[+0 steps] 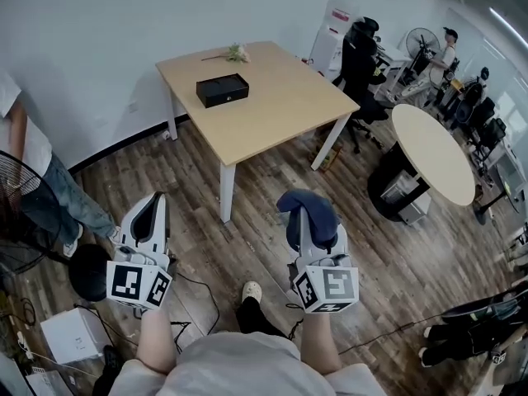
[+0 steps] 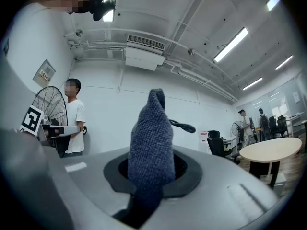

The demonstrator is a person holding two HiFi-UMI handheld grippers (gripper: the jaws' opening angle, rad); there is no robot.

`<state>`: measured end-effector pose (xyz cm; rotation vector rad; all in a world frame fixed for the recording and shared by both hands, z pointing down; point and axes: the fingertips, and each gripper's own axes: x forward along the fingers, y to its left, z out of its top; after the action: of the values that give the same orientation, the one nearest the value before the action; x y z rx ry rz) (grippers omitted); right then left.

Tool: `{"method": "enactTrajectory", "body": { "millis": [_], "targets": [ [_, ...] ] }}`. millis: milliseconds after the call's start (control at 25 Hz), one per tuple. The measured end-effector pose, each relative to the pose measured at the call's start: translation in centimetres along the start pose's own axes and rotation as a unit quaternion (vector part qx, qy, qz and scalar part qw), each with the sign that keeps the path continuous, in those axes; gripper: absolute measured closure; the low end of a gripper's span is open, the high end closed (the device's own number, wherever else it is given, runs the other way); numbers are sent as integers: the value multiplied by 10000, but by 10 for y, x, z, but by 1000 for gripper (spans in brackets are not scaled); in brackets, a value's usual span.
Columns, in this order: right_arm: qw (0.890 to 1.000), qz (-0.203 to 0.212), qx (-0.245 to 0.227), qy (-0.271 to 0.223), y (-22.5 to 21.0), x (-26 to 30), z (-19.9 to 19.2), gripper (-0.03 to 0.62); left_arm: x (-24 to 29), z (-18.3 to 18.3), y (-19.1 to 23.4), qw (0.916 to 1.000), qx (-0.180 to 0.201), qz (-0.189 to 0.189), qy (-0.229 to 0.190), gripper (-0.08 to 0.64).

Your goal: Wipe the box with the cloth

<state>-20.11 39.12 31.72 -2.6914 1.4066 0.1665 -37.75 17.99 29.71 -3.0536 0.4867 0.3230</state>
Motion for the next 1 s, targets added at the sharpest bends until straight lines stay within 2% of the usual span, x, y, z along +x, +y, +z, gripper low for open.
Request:
{"method": "enactTrajectory", "body": {
  "millis": [480,1000],
  "targets": [
    [9978,653,3,-148,-67,144,6,520,129,-5,12,9984,173,496,-196,552],
    [9947,1019,128,-89,-106,218,-18,520,204,-29,9,9974,252,659,-160,552]
  ]
}}
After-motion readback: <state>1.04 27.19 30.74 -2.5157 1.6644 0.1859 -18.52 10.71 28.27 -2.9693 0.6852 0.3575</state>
